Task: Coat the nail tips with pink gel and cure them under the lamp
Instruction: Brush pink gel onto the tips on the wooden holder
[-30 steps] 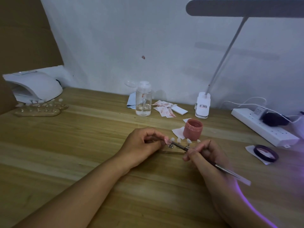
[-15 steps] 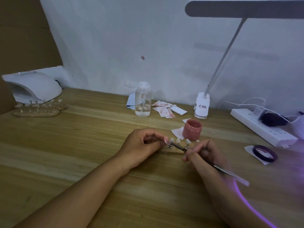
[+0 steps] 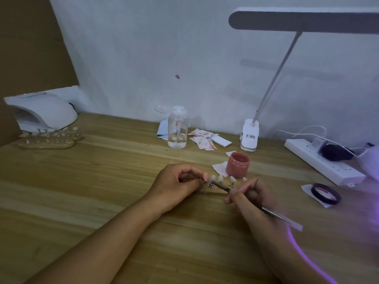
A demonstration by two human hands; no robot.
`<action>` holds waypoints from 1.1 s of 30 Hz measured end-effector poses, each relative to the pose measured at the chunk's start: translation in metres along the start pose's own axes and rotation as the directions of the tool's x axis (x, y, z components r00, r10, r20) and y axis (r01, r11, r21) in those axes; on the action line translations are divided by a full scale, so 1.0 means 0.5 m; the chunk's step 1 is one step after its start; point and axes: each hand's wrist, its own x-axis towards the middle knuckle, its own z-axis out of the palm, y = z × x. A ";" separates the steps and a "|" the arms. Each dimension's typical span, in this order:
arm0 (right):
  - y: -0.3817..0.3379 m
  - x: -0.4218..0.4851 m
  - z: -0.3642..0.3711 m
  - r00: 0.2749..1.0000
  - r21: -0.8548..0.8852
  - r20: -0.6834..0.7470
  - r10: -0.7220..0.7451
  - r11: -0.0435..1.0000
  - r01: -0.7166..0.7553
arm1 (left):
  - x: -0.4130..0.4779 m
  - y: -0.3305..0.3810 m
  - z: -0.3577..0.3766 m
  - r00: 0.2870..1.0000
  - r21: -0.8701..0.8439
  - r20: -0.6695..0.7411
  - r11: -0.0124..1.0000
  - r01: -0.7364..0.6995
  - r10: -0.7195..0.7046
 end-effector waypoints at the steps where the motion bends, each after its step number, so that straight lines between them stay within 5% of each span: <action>1: -0.002 -0.001 0.000 1.000 0.003 -0.024 -0.006 1.000 0.006 | -0.001 0.001 0.000 1.000 0.001 -0.002 1.000 0.000 0.000; 7: -0.045 0.037 -0.037 0.975 -0.096 -0.192 -0.111 0.991 0.094 | -0.002 0.002 0.001 0.998 0.061 -0.052 0.998 -0.025 0.028; 14: -0.067 0.170 -0.096 0.978 -0.272 -0.182 0.105 0.950 -0.152 | 0.001 -0.002 0.000 0.997 0.153 -0.051 0.987 -0.047 0.055; 23: -0.040 0.229 -0.071 0.977 -0.511 -0.120 0.177 0.832 -0.214 | 0.003 -0.002 0.002 0.998 0.280 -0.044 0.959 -0.035 0.049; 29: -0.054 0.168 -0.064 0.952 -0.450 -0.285 -0.114 0.893 -0.027 | 0.000 -0.002 0.003 0.998 0.337 -0.054 0.941 -0.022 0.043; 33: -0.039 0.075 -0.044 0.965 -0.230 -0.173 -0.197 0.961 0.154 | -0.003 0.003 0.009 0.999 0.443 -0.030 0.897 -0.020 0.037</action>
